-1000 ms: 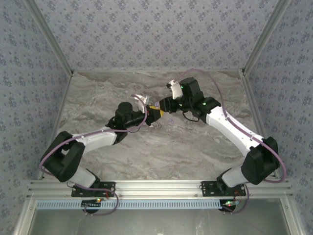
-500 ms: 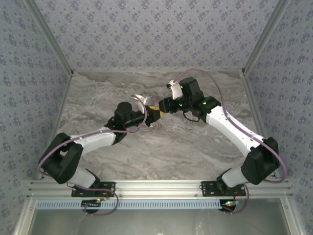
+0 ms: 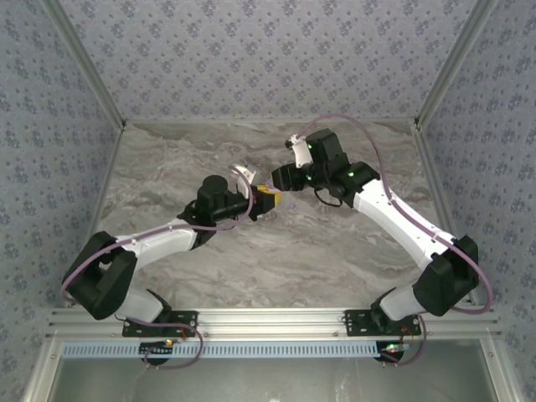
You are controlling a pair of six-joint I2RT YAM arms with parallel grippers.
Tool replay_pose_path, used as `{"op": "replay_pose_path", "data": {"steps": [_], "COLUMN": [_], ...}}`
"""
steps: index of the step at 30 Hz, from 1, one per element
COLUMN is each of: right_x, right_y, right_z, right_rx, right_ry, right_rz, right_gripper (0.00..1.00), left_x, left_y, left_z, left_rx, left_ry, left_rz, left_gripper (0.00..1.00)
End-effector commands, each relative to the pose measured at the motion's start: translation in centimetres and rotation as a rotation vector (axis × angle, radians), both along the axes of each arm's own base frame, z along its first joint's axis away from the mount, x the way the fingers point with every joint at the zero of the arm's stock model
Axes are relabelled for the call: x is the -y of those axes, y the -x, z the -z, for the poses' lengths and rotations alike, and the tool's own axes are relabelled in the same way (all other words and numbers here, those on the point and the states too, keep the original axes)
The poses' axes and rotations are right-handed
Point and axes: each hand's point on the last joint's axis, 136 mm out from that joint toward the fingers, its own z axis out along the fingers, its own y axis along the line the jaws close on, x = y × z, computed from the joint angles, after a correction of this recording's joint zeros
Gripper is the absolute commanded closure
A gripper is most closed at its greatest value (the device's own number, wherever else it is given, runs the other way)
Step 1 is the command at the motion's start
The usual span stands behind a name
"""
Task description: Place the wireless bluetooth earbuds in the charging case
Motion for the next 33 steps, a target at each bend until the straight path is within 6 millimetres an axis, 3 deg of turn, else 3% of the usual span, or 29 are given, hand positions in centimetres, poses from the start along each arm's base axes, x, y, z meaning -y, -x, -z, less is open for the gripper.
{"op": "replay_pose_path", "data": {"steps": [1, 7, 11, 14, 23, 33], "right_x": [1.5, 5.1, 7.7, 8.5, 7.3, 5.2], "right_y": [-0.5, -2.3, -3.1, -3.4, -3.4, -3.3], "right_z": [-1.4, 0.4, 3.7, 6.7, 14.6, 18.7], "right_rx": [0.044, -0.006, -0.131, -0.226, -0.407, -0.454], "right_ry": [0.041, 0.101, 0.159, 0.193, 0.298, 0.342], "right_rz": [0.068, 0.235, 0.322, 0.329, 0.207, 0.066], "right_gripper": [0.49, 0.48, 0.48, 0.5, 0.54, 0.6], "left_x": [-0.2, -1.2, -2.1, -2.8, -4.9, -6.0], "left_y": [0.3, 1.1, 2.0, 2.7, 4.2, 4.9], "left_z": [-2.3, -2.2, -2.6, -3.1, -4.2, -4.4], "left_rx": [0.075, 0.092, 0.105, 0.122, 0.156, 0.156], "left_ry": [0.008, -0.046, -0.079, -0.101, -0.145, -0.144], "left_rz": [0.001, -0.006, -0.009, -0.007, -0.037, -0.063], "left_gripper": [0.9, 0.9, 0.9, 0.9, 0.9, 0.9]}}
